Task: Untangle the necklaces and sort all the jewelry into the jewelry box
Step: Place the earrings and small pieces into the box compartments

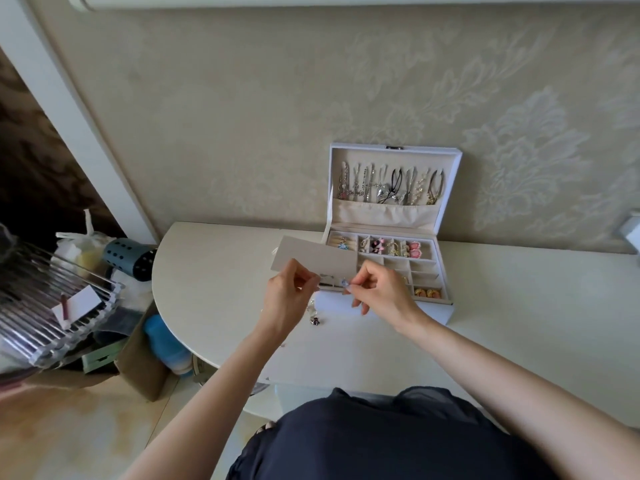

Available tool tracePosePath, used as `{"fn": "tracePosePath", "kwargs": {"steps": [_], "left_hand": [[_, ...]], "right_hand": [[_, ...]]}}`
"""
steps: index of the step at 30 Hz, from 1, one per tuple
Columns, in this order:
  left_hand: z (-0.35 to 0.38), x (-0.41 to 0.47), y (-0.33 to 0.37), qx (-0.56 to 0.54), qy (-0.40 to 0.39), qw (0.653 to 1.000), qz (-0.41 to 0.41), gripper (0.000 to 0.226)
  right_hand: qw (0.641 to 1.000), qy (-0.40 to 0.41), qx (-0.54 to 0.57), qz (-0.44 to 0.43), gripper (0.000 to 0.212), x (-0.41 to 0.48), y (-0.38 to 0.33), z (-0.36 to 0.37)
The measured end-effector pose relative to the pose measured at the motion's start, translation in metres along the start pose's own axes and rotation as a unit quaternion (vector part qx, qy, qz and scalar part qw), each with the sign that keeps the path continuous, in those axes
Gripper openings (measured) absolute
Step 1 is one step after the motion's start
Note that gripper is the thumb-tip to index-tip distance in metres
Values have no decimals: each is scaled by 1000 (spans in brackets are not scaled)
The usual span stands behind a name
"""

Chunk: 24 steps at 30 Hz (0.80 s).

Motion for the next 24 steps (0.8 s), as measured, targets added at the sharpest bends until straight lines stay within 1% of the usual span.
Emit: {"fn": "tracePosePath", "kwargs": {"steps": [3,5,7,11,14,17,20,24], "left_hand": [[21,7,9,-12,-40,999,-13,14],[37,11,13,-19,-72,997,-23,14],[54,16,17,-15,-97,995,-25,14],[86,25,24,-14,-156,988,-14,5],[106,30,27,24,-196,980,-2,5],[122,36,28,75,-214,974,11,11],[129,40,30,93,-214,972,12,11],[139,41,32,114,-227,967,18,8]], "right_hand": [[999,13,38,5,11,-3,6,-18],[999,18,42,10,16,-2,12,-30],[999,31,30,15,20,-2,19,-43],[997,63,13,33,19,-3,32,-71],[995,89,-3,45,26,-3,41,-91],[991,118,-37,55,23,-3,48,-105],[989,125,-61,58,21,-3,54,-111],[988,122,-58,67,28,-2,62,-111]]}}
Point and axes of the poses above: each hand's wrist, its own x-axis towards the middle knuckle, its own z-axis out of the palm, y = z × x, the point moved 6 cm from there along x, towards the middle knuckle, and after that the axes turned 8 degrees about -x, right-handed, at the moved point
